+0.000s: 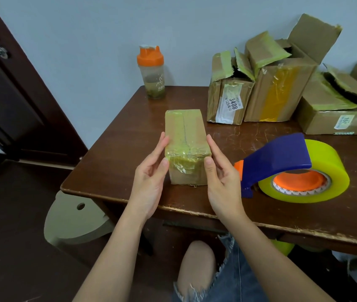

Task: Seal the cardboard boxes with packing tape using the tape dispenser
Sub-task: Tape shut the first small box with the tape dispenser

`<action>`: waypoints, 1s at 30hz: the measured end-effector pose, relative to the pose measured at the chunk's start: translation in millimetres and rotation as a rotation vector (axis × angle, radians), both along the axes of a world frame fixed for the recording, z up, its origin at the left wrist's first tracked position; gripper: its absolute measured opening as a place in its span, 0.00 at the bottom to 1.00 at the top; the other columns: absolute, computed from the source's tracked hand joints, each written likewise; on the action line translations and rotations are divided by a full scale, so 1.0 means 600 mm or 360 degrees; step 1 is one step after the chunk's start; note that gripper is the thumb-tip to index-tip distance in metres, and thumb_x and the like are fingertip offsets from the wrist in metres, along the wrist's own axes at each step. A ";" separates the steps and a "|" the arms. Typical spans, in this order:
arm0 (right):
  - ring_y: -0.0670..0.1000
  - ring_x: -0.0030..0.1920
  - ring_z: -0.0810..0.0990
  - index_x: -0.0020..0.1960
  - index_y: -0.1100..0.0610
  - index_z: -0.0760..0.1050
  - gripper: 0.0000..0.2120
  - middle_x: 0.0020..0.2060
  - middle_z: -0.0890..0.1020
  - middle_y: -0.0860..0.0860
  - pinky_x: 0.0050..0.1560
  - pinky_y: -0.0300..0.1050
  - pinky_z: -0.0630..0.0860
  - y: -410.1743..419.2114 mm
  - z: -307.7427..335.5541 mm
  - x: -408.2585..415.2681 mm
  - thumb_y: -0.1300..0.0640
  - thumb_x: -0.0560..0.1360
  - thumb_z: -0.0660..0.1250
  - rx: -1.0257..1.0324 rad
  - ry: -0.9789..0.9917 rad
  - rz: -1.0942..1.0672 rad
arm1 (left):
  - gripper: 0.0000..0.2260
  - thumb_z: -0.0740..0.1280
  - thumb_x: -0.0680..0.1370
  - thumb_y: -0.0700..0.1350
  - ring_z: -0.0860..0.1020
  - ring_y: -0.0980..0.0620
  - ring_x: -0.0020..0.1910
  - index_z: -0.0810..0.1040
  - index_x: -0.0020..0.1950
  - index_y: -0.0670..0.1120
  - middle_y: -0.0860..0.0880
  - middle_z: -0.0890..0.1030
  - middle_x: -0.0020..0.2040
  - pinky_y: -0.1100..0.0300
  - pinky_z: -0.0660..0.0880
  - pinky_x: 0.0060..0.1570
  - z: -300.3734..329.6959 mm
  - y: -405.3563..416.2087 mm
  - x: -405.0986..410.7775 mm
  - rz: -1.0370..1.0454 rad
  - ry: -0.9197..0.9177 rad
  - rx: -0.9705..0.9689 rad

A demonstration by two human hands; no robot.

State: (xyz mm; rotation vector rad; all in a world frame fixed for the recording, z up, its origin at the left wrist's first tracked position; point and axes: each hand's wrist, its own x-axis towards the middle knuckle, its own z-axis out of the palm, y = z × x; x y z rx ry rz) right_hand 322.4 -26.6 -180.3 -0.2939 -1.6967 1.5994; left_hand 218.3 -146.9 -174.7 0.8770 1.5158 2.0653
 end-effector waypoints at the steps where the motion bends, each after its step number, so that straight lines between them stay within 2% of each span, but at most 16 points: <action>1: 0.35 0.67 0.69 0.71 0.46 0.64 0.20 0.64 0.72 0.32 0.63 0.33 0.71 -0.001 0.000 -0.002 0.57 0.81 0.60 0.0025 0.0002 -0.0031 | 0.18 0.68 0.78 0.50 0.63 0.52 0.76 0.75 0.69 0.58 0.54 0.66 0.76 0.42 0.63 0.73 0.000 -0.001 0.000 0.0038 0.0028 -0.0024; 4: 0.33 0.65 0.71 0.70 0.45 0.65 0.20 0.60 0.73 0.27 0.60 0.32 0.72 0.000 -0.004 -0.005 0.58 0.80 0.62 0.0121 -0.0026 -0.0142 | 0.18 0.65 0.78 0.43 0.68 0.57 0.72 0.74 0.68 0.55 0.59 0.71 0.72 0.48 0.71 0.68 0.006 -0.002 0.002 0.0170 0.0125 -0.0110; 6: 0.32 0.63 0.72 0.69 0.42 0.65 0.20 0.59 0.72 0.25 0.60 0.33 0.73 0.002 -0.006 -0.008 0.57 0.80 0.63 0.0223 -0.0066 -0.0235 | 0.18 0.65 0.78 0.39 0.71 0.58 0.70 0.74 0.66 0.54 0.57 0.73 0.70 0.55 0.74 0.64 0.012 0.002 0.004 0.0262 0.0258 -0.0152; 9: 0.33 0.62 0.74 0.69 0.45 0.66 0.21 0.60 0.73 0.30 0.61 0.34 0.73 0.004 -0.008 -0.012 0.60 0.80 0.64 0.0289 -0.0047 -0.0313 | 0.20 0.65 0.79 0.34 0.73 0.57 0.69 0.74 0.66 0.52 0.52 0.74 0.69 0.60 0.74 0.63 0.016 0.007 0.009 0.0376 0.0428 -0.0177; 13: 0.39 0.67 0.72 0.69 0.46 0.67 0.23 0.65 0.74 0.38 0.63 0.35 0.72 0.002 -0.006 -0.010 0.64 0.79 0.65 0.0164 0.0051 -0.0238 | 0.19 0.66 0.77 0.36 0.73 0.57 0.68 0.74 0.66 0.52 0.54 0.75 0.68 0.60 0.75 0.62 0.017 0.003 0.011 0.0349 0.0354 -0.0145; 16: 0.41 0.68 0.72 0.69 0.47 0.69 0.22 0.66 0.75 0.45 0.62 0.34 0.73 0.003 -0.008 -0.010 0.64 0.79 0.65 0.0224 0.0018 -0.0251 | 0.18 0.68 0.76 0.36 0.75 0.57 0.66 0.77 0.63 0.51 0.54 0.77 0.66 0.60 0.76 0.60 0.016 0.007 0.010 0.0396 0.0313 -0.0106; 19: 0.41 0.68 0.72 0.67 0.44 0.69 0.22 0.66 0.75 0.43 0.64 0.37 0.73 0.004 -0.008 -0.010 0.63 0.78 0.65 0.0233 -0.0022 -0.0256 | 0.19 0.69 0.75 0.32 0.76 0.55 0.65 0.78 0.62 0.50 0.53 0.78 0.64 0.63 0.76 0.58 0.017 0.013 0.010 0.0445 0.0335 -0.0063; 21: 0.41 0.68 0.71 0.67 0.43 0.69 0.23 0.65 0.74 0.41 0.65 0.39 0.72 0.003 -0.006 -0.009 0.63 0.78 0.65 0.0204 -0.0030 -0.0232 | 0.20 0.70 0.74 0.31 0.77 0.55 0.64 0.79 0.61 0.49 0.56 0.79 0.62 0.63 0.76 0.57 0.017 0.012 0.008 0.0410 0.0254 -0.0026; 24: 0.43 0.69 0.72 0.68 0.47 0.69 0.22 0.67 0.75 0.45 0.65 0.42 0.73 0.002 -0.006 -0.007 0.61 0.77 0.66 0.0104 -0.0004 -0.0175 | 0.22 0.71 0.71 0.31 0.78 0.54 0.63 0.79 0.60 0.50 0.60 0.80 0.59 0.62 0.77 0.56 0.015 0.017 0.010 0.0426 0.0149 0.0018; 27: 0.45 0.69 0.73 0.70 0.50 0.69 0.25 0.68 0.75 0.49 0.64 0.46 0.75 0.004 -0.008 -0.011 0.61 0.75 0.69 0.0103 -0.0011 -0.0181 | 0.22 0.72 0.72 0.30 0.78 0.55 0.63 0.78 0.62 0.48 0.62 0.81 0.56 0.63 0.77 0.56 0.015 0.023 0.015 0.0498 0.0206 0.0023; 30: 0.46 0.69 0.73 0.70 0.51 0.69 0.26 0.68 0.75 0.50 0.63 0.49 0.77 0.004 -0.011 -0.013 0.61 0.75 0.69 0.0162 -0.0041 -0.0214 | 0.23 0.72 0.71 0.31 0.79 0.55 0.62 0.77 0.64 0.47 0.62 0.80 0.57 0.63 0.77 0.56 0.015 0.021 0.016 0.0495 0.0224 -0.0011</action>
